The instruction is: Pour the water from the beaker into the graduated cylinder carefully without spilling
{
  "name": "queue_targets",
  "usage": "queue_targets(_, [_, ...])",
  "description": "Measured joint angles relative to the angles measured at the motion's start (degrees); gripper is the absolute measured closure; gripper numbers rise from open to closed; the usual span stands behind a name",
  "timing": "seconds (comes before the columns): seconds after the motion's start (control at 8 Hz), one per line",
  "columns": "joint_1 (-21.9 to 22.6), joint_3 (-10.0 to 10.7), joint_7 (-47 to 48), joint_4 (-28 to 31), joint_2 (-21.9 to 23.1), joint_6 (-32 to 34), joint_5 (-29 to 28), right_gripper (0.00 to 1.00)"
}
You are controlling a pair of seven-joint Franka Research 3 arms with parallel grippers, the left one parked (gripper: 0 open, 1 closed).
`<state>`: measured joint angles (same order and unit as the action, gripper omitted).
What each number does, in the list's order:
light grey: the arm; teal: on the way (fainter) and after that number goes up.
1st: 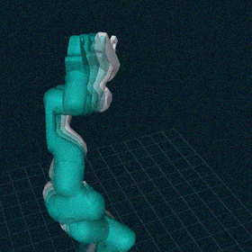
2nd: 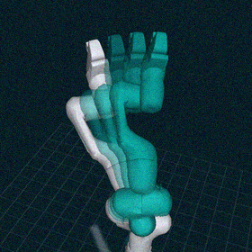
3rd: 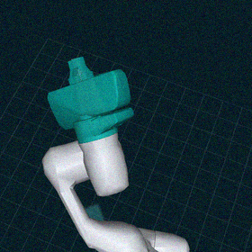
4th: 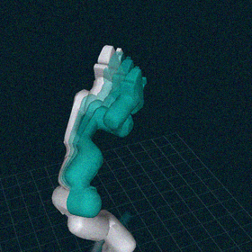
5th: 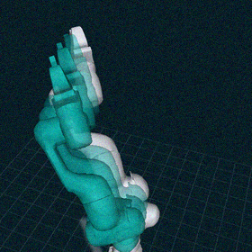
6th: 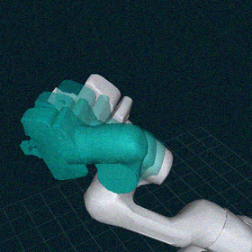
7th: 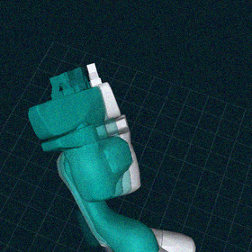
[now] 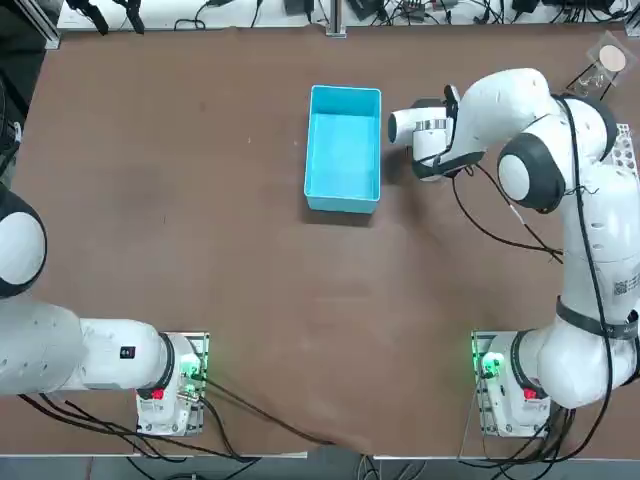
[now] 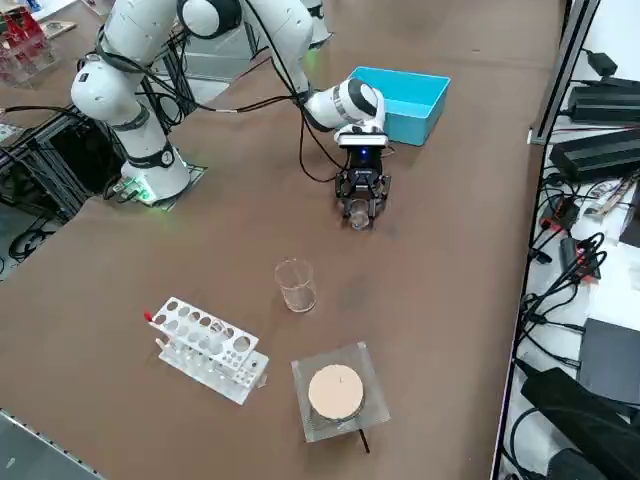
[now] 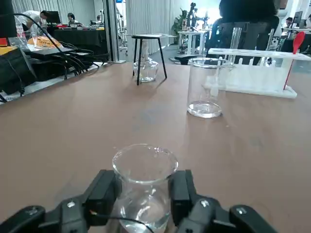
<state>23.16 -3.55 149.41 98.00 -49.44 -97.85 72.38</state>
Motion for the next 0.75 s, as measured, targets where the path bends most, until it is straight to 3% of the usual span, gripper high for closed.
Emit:
queue_targets(0.38, [-0.3, 0.1, 0.3, -0.2, -0.2, 0.0, -1.1, 0.28])
queue_targets(0.62, [-0.4, 0.1, -1.1, -0.9, 0.1, 0.0, -4.5, 0.0])
queue_targets(0.75, [-0.2, 0.0, -3.1, -1.8, 0.9, 0.0, -7.7, 0.0])
